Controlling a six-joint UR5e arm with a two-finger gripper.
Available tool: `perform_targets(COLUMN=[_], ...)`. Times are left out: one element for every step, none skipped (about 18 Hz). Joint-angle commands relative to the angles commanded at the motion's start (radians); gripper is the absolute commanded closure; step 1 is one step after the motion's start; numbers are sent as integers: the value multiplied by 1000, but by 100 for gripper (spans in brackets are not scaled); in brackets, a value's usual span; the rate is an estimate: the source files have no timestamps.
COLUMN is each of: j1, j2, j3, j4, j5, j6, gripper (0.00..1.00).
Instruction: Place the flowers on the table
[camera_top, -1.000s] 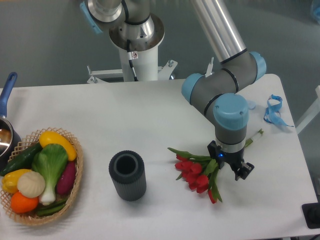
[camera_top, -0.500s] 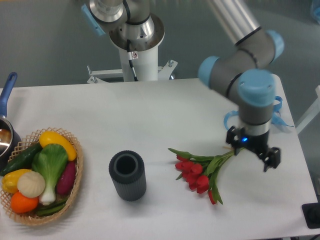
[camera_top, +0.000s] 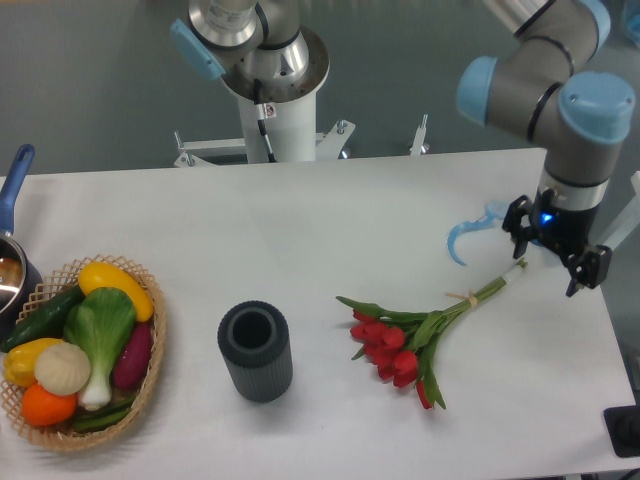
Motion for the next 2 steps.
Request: perform_targets(j1=[8, 12], j2=[0, 3], j3=[-5, -11], j4=[-2, -2], j5=[0, 0], j6=[26, 41], gripper=[0, 0])
